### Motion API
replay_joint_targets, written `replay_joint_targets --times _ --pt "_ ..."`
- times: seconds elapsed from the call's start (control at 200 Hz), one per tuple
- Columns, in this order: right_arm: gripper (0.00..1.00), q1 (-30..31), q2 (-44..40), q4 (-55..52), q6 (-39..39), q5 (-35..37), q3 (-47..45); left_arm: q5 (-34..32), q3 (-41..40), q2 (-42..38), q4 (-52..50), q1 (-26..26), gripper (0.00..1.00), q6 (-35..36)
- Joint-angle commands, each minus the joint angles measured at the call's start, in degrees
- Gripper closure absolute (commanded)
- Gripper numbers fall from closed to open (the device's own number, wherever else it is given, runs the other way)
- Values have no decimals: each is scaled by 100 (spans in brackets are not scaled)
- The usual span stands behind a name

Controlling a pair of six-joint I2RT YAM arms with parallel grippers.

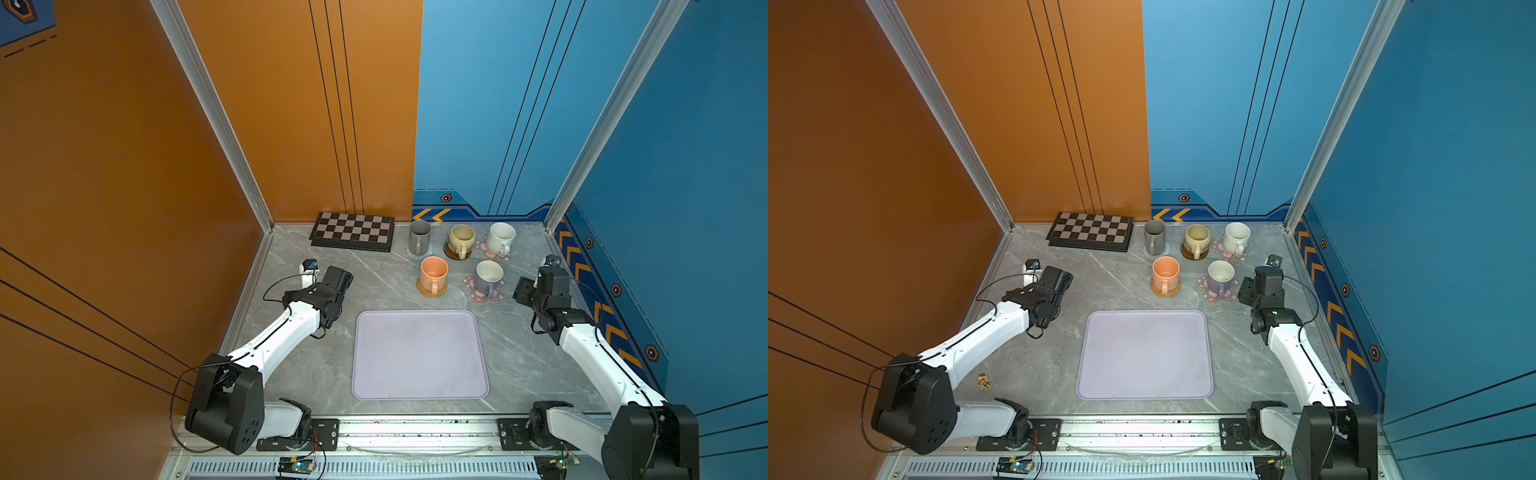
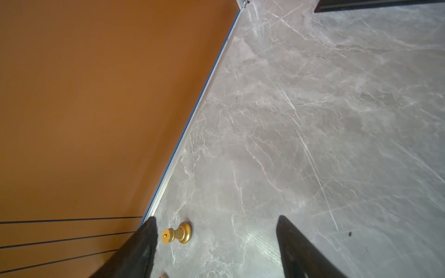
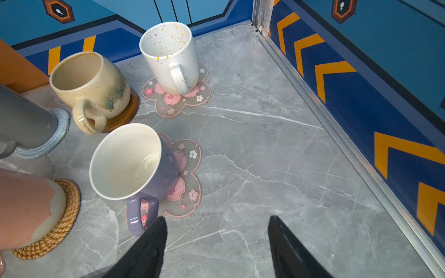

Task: Place cups on coasters
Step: Reset both arms

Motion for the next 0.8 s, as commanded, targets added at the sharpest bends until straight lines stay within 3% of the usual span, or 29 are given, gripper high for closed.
replay_joint_targets --times 0.0,0.12,0.16,0.175,0.345,0.541,0.796 --pt "29 -56 79 529 -174 -88 -128 -426 -255 -221 816 93 17 131" --pt "22 -56 85 923 -214 -21 -323 -487 -754 -473 1789 139 15 501" --pt "22 -56 83 1035 -200 29 -382 -423 -954 -587 2315 156 8 732" --pt "22 -60 84 1071 -197 36 -407 -398 -1027 -620 2473 160 0 801" --pt "20 -56 24 1655 -183 -59 -732 -290 -1440 -906 3385 194 2 1286" --pt "0 82 -67 2414 -486 123 -1152 -192 -1513 -642 3741 355 2 1454" --pt "0 351 -18 3660 -961 703 -1777 -482 -1407 162 4282 341 2 1862"
